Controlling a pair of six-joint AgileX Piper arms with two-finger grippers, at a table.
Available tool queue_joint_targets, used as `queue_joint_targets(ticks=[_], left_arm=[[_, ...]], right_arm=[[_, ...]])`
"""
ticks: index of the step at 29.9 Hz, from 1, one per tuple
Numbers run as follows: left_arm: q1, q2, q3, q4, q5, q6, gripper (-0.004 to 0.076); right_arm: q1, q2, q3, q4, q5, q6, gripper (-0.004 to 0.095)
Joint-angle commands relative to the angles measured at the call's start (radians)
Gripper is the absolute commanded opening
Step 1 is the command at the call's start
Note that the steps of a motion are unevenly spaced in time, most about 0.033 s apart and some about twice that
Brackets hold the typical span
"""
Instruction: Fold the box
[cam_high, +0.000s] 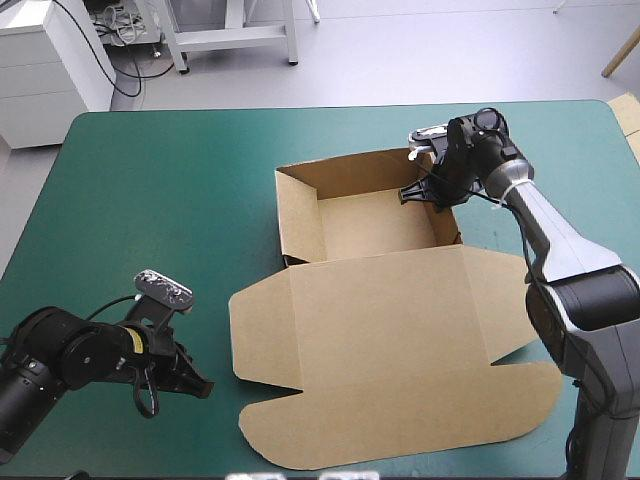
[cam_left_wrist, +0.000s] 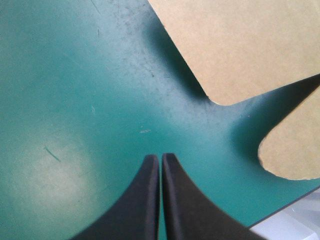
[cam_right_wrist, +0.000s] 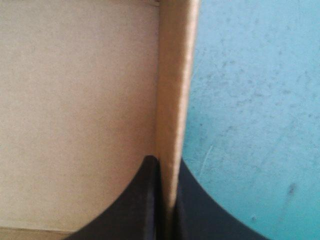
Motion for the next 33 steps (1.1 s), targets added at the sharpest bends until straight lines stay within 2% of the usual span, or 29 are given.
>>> queue_joint_targets(ticks=[1,5,11,17,21,29,33], left_arm=[[0.002,-0.011,-0.024,-0.014,-0.026,-0.010,-0.0008],[0.002,-0.011,-0.024,-0.014,-0.025,-0.010,-0.0008],[0.002,-0.011,-0.024,-0.014,-0.023,-0.010,-0.0008],[0.002,-0.011,-0.024,-0.014,-0.006,-0.008,-0.0008],[0.002,-0.011,-0.024,-0.014,0.008,-0.008,-0.0008],[0.002,-0.011,-0.024,-0.014,0.016,-0.010,-0.0008],[0.002,-0.011,-0.024,-0.014,0.014,-0.010,-0.0008]], right_arm=[[0.000,-0.055,-0.027,-0.022,-0.037,-0.018,-0.0021],[0.000,-0.057,-0.055,-0.075,-0.056,-0.023,-0.0021],[-0.031,-0.059,-0.151,-0.228,-0.033,-0.023,-0.0021],[-0.161,-0.059,-0.236,-0.225,-0.035,-0.042,-0.0021],[-0.286,-0.059,-0.235,-0.212,-0.036,-0.042,-0.0021],[-0.546,-0.057,-0.235,-0.062,-0.058,-0.016,-0.0021],[-0.635,-0.057,-0.231,-0.047,-0.054,-0.016,-0.0021]])
